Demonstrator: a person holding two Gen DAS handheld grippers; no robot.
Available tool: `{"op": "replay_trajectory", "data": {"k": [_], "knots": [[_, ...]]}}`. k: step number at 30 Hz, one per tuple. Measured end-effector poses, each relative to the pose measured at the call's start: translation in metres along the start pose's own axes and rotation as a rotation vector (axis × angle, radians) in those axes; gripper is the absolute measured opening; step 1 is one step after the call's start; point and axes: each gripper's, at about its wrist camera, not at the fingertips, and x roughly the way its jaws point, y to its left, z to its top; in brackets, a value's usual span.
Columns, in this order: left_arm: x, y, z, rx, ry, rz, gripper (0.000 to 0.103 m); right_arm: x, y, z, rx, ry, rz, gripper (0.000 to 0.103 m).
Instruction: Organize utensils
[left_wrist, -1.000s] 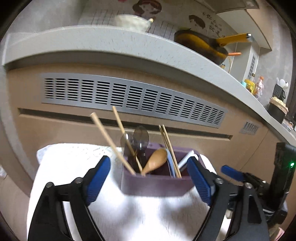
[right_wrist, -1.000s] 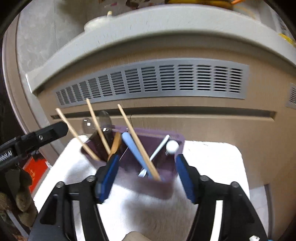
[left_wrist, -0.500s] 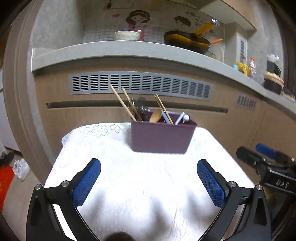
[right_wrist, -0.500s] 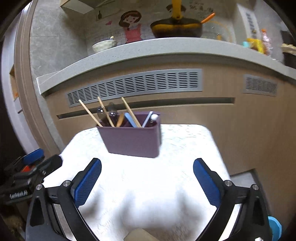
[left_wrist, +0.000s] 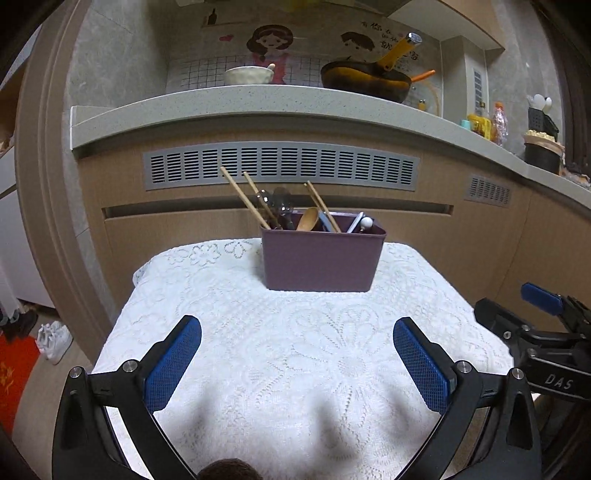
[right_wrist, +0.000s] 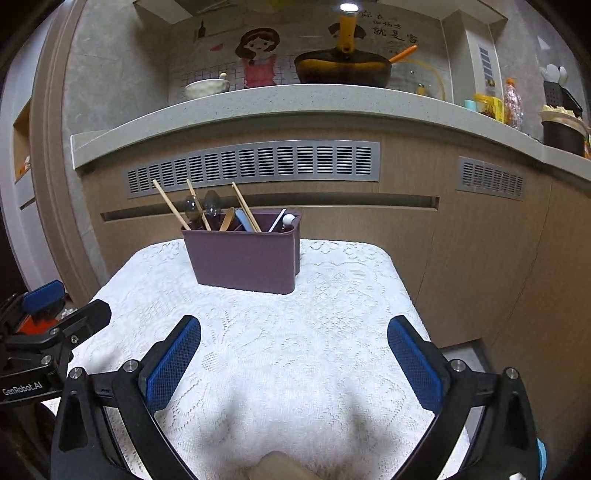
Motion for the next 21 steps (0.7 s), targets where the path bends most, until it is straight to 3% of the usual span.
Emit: {"op": "replay_trajectory", "data": {"k": [21], "knots": [[0.0030,0.0030,-0.0013,-0.012,0.015,0.007,0.103,0.0030,0.0025,-0.0040,0.003,0.034,0.008,0.100]]}}
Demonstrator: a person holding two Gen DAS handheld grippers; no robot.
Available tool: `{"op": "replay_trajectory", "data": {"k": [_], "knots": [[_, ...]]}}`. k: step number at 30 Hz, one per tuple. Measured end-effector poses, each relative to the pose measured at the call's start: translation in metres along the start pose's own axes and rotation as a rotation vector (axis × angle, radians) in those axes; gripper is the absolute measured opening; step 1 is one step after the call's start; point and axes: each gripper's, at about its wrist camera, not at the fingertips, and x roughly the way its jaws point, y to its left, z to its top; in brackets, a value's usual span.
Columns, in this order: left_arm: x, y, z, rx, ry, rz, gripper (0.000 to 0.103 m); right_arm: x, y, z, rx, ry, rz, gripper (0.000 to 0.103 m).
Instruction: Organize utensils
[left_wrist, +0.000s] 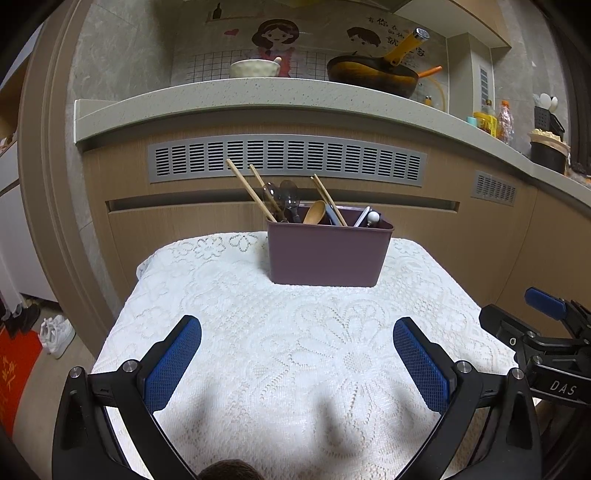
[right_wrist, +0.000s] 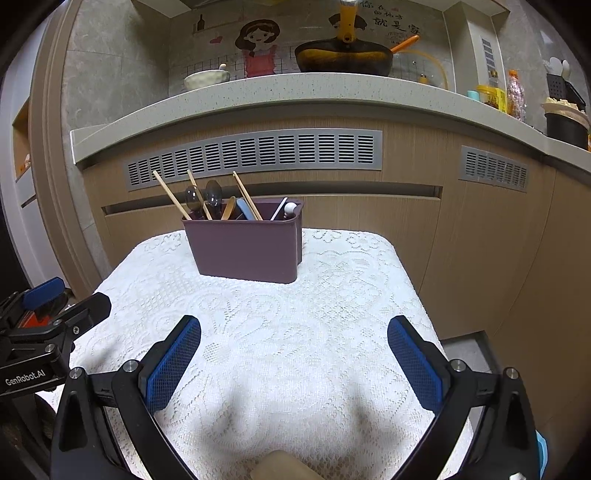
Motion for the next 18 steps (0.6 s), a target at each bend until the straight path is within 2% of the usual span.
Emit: {"op": "replay_trajectory", "data": {"k": [18], "knots": [[-0.0024,-0.0032,-0.0058,0.002,0.003,0.003,0.103,-0.0028,-0.0004,-0.0003,-0.001,-0.001,0.003,0.100]]}}
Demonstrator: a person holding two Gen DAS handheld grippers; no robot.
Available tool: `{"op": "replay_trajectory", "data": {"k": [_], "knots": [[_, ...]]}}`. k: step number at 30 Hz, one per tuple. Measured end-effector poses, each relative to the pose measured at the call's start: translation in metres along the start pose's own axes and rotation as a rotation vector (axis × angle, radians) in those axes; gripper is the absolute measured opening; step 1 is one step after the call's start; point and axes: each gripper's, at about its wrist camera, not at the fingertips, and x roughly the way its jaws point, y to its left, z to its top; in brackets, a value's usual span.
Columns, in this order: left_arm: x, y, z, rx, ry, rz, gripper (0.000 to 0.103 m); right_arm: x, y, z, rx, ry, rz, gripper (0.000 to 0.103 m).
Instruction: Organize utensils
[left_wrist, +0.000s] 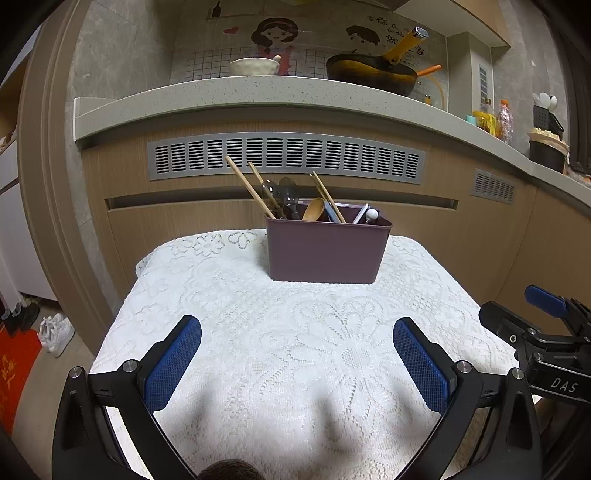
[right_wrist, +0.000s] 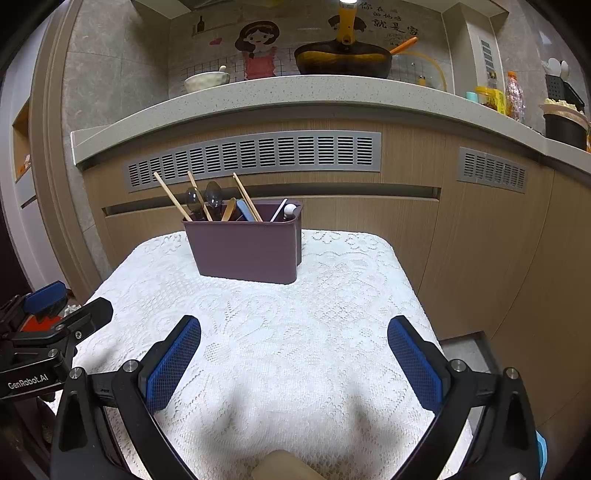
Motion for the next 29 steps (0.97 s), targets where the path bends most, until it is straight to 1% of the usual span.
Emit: {"op": "replay_trajectory", "data": {"k": [7,11,18,21,27,29], "knots": [[0.000,0.003,0.001,-0.005,-0.001,-0.003,0.103,-0.002,0.003,-0.001,-0.003,0.002,0.002,0.100],[-0.004,0.001,0.000,0.000,-0.002,-0.023,0.103,-0.002,0.003,-0.001,-0.002,-0.001,0.003,0.100],[-0.008,-0.010,-0.001,0.045,-0.006,-0.029,0.103,-0.004,0.003,-0.001,-0.004,-0.002,0.008,0.100],[-0.009,-0.011,-0.002,0.049,-0.002,-0.036,0.103,-0.004,0.003,-0.001,-0.003,-0.003,0.007,0.100],[-0.009,-0.009,-0.001,0.040,0.003,-0.005,0.103,-0.004,0.003,-0.001,-0.003,-0.002,0.008,0.100],[-0.007,-0.008,-0.001,0.036,0.011,-0.009,0.103,-0.004,0.003,-0.001,-0.002,-0.003,0.007,0.100]]}}
